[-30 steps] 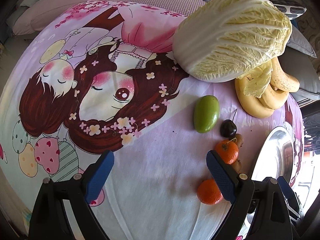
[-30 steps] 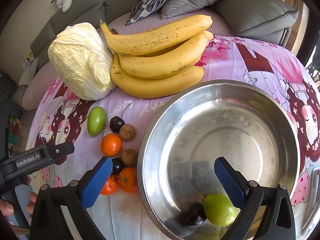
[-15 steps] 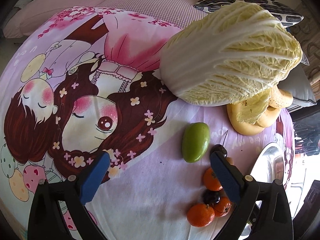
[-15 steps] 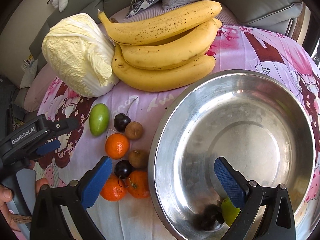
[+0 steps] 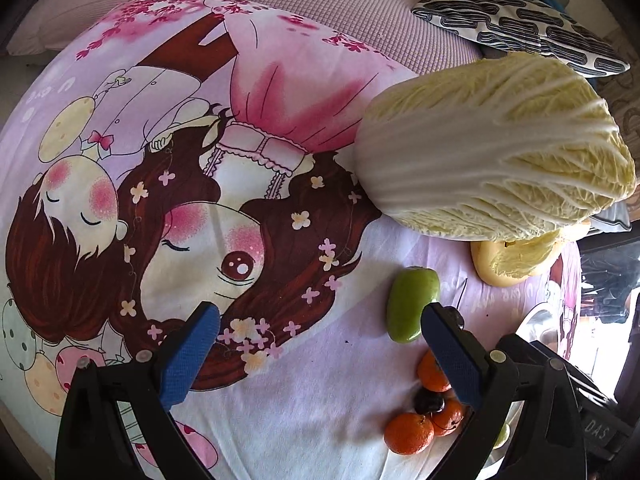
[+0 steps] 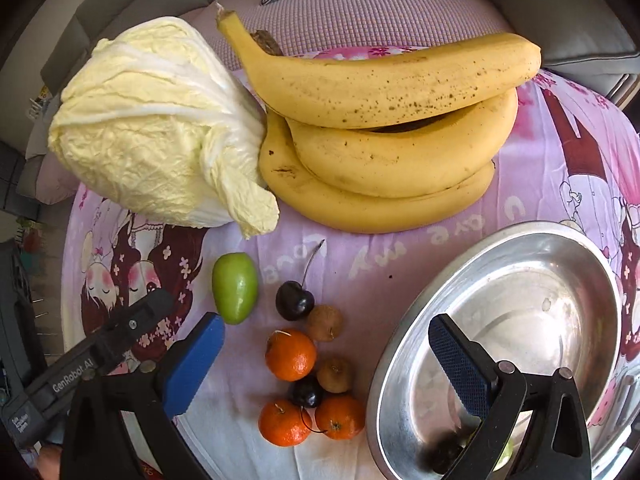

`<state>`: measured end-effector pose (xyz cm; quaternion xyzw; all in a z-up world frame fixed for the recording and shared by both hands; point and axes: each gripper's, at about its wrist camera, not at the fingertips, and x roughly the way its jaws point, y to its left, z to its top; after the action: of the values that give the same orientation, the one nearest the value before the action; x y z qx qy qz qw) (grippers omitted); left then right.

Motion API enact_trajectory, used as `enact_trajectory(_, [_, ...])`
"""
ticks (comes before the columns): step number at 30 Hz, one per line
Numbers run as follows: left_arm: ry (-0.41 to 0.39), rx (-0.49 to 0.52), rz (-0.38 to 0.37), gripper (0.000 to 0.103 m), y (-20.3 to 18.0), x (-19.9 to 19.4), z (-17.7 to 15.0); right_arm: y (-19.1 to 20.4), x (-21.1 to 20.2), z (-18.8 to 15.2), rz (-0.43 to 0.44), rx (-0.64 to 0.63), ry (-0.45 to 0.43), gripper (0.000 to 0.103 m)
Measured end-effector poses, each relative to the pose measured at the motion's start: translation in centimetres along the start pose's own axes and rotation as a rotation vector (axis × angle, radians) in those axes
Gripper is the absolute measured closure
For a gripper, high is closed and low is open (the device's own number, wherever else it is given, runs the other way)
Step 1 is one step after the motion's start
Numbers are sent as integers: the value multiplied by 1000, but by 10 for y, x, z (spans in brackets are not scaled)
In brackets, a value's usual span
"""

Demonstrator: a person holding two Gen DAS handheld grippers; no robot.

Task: Organize fruits
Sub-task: 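Grasp the green apple with the left tool while the right tool grasps a dark cherry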

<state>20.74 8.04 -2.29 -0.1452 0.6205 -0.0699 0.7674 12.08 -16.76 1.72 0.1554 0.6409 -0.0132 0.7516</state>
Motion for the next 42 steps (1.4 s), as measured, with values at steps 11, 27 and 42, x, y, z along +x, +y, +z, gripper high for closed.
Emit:
enact_trajectory(11, [12, -18, -48, 6, 13, 13, 24, 21, 30, 4, -56, -72, 36, 24])
enact_trajectory(27, [87, 70, -207, 41, -38, 40, 28, 53, 71, -2, -118, -146, 62, 59])
enact_trajectory(42, [99, 49, -285, 66, -45, 55, -3, 71, 84, -10, -103, -164, 53, 74])
